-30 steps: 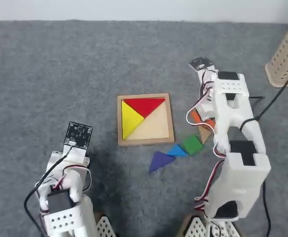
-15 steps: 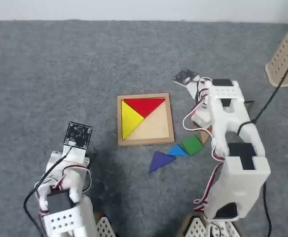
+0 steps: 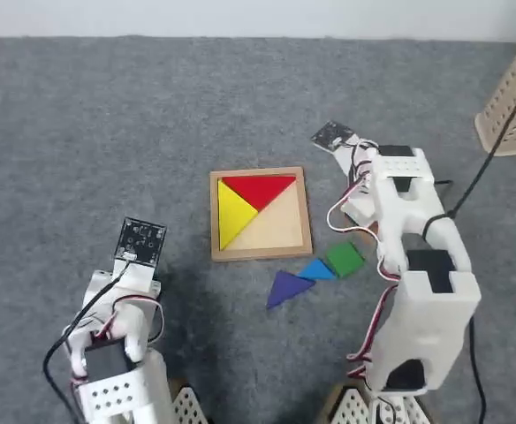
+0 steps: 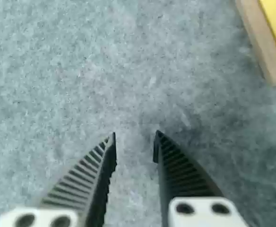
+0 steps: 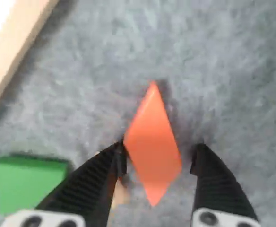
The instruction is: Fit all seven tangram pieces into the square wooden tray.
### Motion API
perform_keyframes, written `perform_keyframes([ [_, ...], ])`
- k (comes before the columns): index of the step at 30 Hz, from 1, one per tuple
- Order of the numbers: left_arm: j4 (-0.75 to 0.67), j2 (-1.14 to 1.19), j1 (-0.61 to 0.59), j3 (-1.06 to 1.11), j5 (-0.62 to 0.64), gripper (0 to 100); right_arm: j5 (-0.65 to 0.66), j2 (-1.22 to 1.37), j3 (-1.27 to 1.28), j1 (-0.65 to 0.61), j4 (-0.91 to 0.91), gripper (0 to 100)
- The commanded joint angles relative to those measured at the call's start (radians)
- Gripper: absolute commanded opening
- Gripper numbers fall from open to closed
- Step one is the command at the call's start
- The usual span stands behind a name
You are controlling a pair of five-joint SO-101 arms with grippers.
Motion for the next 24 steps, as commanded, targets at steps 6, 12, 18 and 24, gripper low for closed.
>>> perform_keyframes([
  [6,0.003,-0.023,-0.002,-0.013,0.008,12,-0.295,-0.004,-0.192,-0.008,0.077,0.7],
  [12,0.003,-0.023,-0.002,-0.013,0.008,12,-0.586,-0.005,-0.463,-0.028,0.311,0.6],
  [18,0.003,-0.023,-0.002,-0.013,0.008,12,-0.783,-0.035,-0.563,-0.185,0.470,0.6],
  [24,0.003,-0.023,-0.002,-0.013,0.008,12,-0.922,0.033,-0.562,-0.372,0.409,0.6],
])
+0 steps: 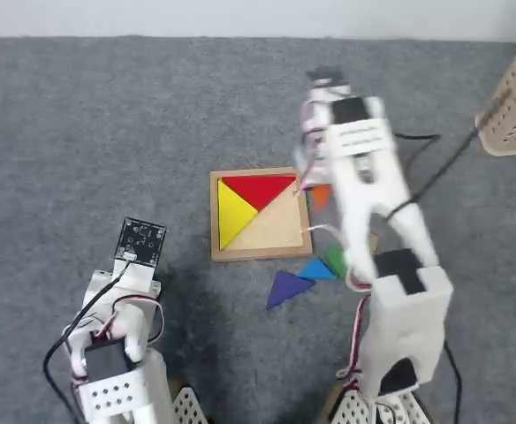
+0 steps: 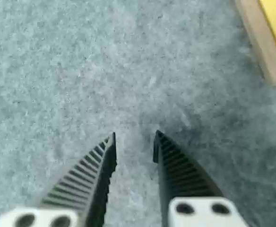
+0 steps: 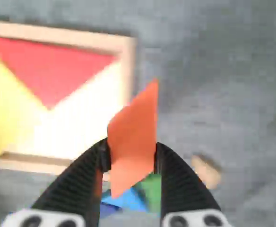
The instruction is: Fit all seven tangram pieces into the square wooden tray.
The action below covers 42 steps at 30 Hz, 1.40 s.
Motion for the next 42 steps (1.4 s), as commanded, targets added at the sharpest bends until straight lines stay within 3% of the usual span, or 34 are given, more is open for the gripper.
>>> perform_keyframes([
  [1,0.003,-0.023,-0.002,-0.013,0.008,12,-0.071,0.030,-0.063,-0.085,-0.058,0.6],
  [8,0.003,-0.023,-0.002,-0.013,0.008,12,-0.072,0.153,-0.071,-0.111,-0.104,1.9],
  [14,0.003,-0.023,-0.002,-0.013,0.008,12,-0.040,0.157,-0.071,-0.111,-0.111,14.6],
  [18,0.003,-0.023,-0.002,-0.013,0.008,12,0.003,0.157,-0.091,-0.110,-0.130,15.3],
  [24,0.003,-0.023,-0.002,-0.013,0.008,12,0.008,0.156,-0.118,-0.105,-0.131,15.0],
  [28,0.003,-0.023,-0.002,-0.013,0.008,12,0.020,0.094,-0.112,-0.104,-0.128,0.0],
  [29,0.003,-0.023,-0.002,-0.013,0.008,12,0.037,0.065,-0.101,-0.104,-0.122,1.3],
  [34,0.003,-0.023,-0.002,-0.013,0.008,12,0.052,-0.163,0.117,-0.104,-0.202,0.6],
  [42,0.003,-0.023,-0.002,-0.013,0.008,12,0.127,-0.427,0.707,-0.105,-0.691,0.6],
])
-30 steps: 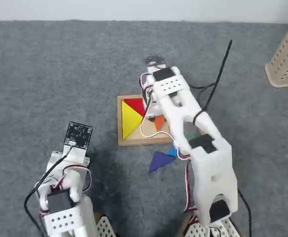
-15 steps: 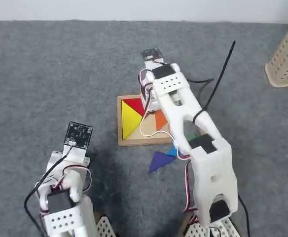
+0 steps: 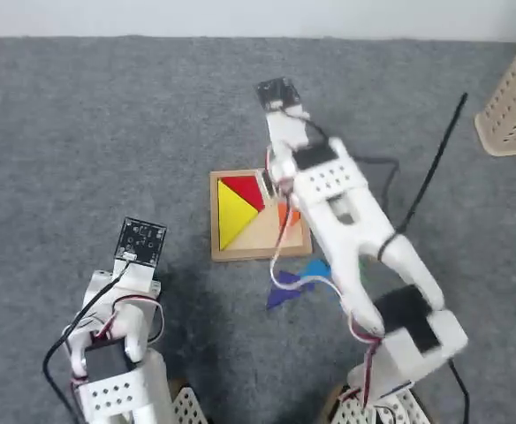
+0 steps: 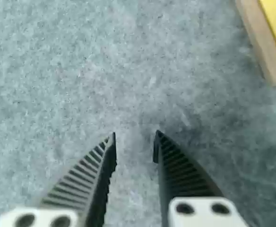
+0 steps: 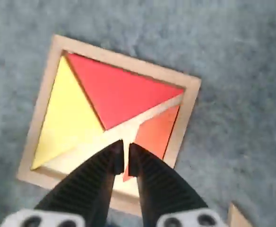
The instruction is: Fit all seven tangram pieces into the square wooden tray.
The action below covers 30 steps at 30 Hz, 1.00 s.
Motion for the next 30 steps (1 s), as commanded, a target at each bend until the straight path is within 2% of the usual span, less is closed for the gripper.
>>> perform_keyframes([
  [1,0.003,-0.023,-0.002,-0.013,0.008,12,0.058,-0.099,0.161,0.004,-0.177,0.6],
  [9,0.003,-0.023,-0.002,-0.013,0.008,12,0.058,0.056,0.089,0.053,-0.166,0.6],
  [21,0.003,-0.023,-0.002,-0.013,0.008,12,0.055,0.349,-0.224,0.091,0.007,1.0],
  [30,0.003,-0.023,-0.002,-0.013,0.008,12,0.052,0.248,-0.247,0.104,0.044,1.0],
])
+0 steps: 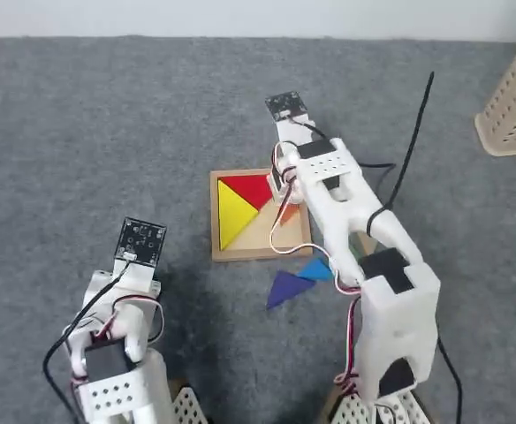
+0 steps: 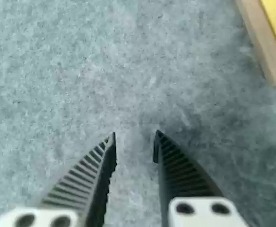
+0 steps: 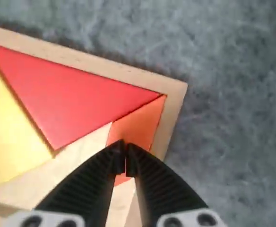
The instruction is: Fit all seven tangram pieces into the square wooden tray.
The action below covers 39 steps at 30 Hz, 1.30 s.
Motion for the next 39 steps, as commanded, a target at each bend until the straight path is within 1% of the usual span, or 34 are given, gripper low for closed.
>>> perform_keyframes([
  [1,0.003,-0.023,-0.002,-0.013,0.008,12,0.008,-0.127,-0.014,0.025,0.041,1.0],
  [6,0.003,-0.023,-0.002,-0.013,0.008,12,0.006,-0.314,0.049,0.035,0.107,1.0],
  [8,0.003,-0.023,-0.002,-0.013,0.008,12,0.014,-0.375,0.091,0.016,0.111,1.0],
  [11,0.003,-0.023,-0.002,-0.013,0.008,12,0.029,-0.404,0.175,-0.068,0.068,1.0],
  [14,0.003,-0.023,-0.002,-0.013,0.008,12,0.103,-0.381,0.252,-0.177,-0.027,1.0],
  [17,0.003,-0.023,-0.002,-0.013,0.008,12,0.127,-0.331,0.258,-0.240,-0.081,1.0],
  [31,0.003,-0.023,-0.002,-0.013,0.008,12,0.123,-0.065,0.035,-0.249,-0.019,0.8],
  [37,0.003,-0.023,-0.002,-0.013,0.008,12,0.121,-0.059,0.015,-0.248,-0.019,0.7],
  [39,0.003,-0.023,-0.002,-0.013,0.008,12,0.121,-0.087,0.015,-0.245,0.010,0.7],
])
